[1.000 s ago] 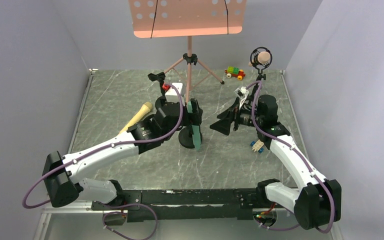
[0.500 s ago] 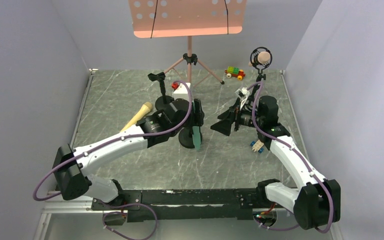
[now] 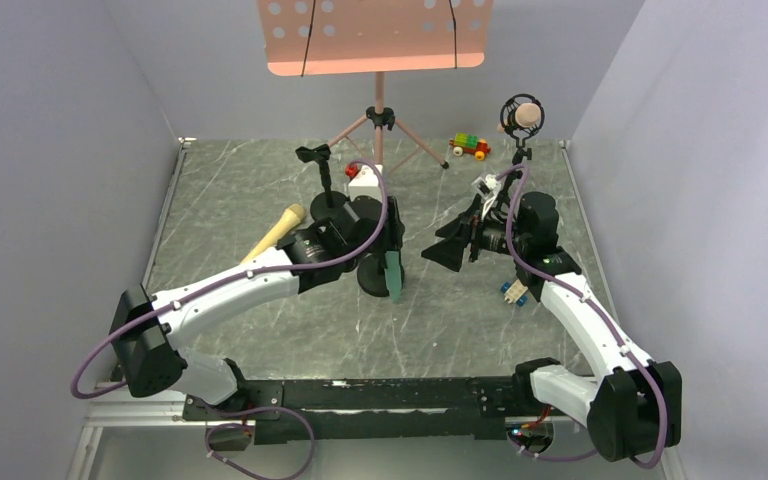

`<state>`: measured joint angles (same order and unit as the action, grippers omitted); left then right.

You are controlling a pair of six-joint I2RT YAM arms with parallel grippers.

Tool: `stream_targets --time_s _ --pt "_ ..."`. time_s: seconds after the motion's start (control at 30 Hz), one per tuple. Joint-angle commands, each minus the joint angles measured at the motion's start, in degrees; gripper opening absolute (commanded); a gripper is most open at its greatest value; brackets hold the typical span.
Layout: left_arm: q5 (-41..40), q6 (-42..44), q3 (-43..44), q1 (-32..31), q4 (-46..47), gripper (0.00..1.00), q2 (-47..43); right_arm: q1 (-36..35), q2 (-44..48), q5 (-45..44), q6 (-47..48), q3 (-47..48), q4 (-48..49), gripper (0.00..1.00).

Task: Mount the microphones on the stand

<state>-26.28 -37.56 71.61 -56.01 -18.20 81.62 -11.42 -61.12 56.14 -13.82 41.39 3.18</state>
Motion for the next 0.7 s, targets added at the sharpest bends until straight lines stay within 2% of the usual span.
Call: stream_targets --time_s 0.0,0.27,0.47,0.5,0.53,0.63,0.67 --pt "1.61 -0.07 -1.27 0.11 1.99 0.19 -0.06 0.31 0.87 2.03 -0.58 -0.34 3.22 0.99" --pt "3.87 0.59 -3.79 -0.05 3.12 0.05 -0.23 0.30 0.60 2.21 -0.81 -0.34 3.41 0.99" --pt "4.30 0.91 -5.12 -0.24 3.53 0.05 -0.79 0.29 0.48 2.37 -0.95 -0.34 3.59 0.99" --pt "4.12 0.98 -5.04 -0.24 3.48 0.10 -0.96 0.22 0.43 2.54 -0.83 -0.30 3.51 0.99" --pt "3.73 0.85 -4.64 -0.24 3.30 0.21 -1.13 0.25 0.46 2.64 -0.69 -0.26 3.46 0.99" --pt "2.89 1.66 -2.17 -0.16 2.55 0.71 -1.86 0.27 0.59 3.13 0.68 -0.34 2.85 0.99" --pt "2.71 1.84 -0.68 -0.09 2.10 0.82 -2.05 0.28 0.72 3.38 1.58 -0.22 2.35 0.99"
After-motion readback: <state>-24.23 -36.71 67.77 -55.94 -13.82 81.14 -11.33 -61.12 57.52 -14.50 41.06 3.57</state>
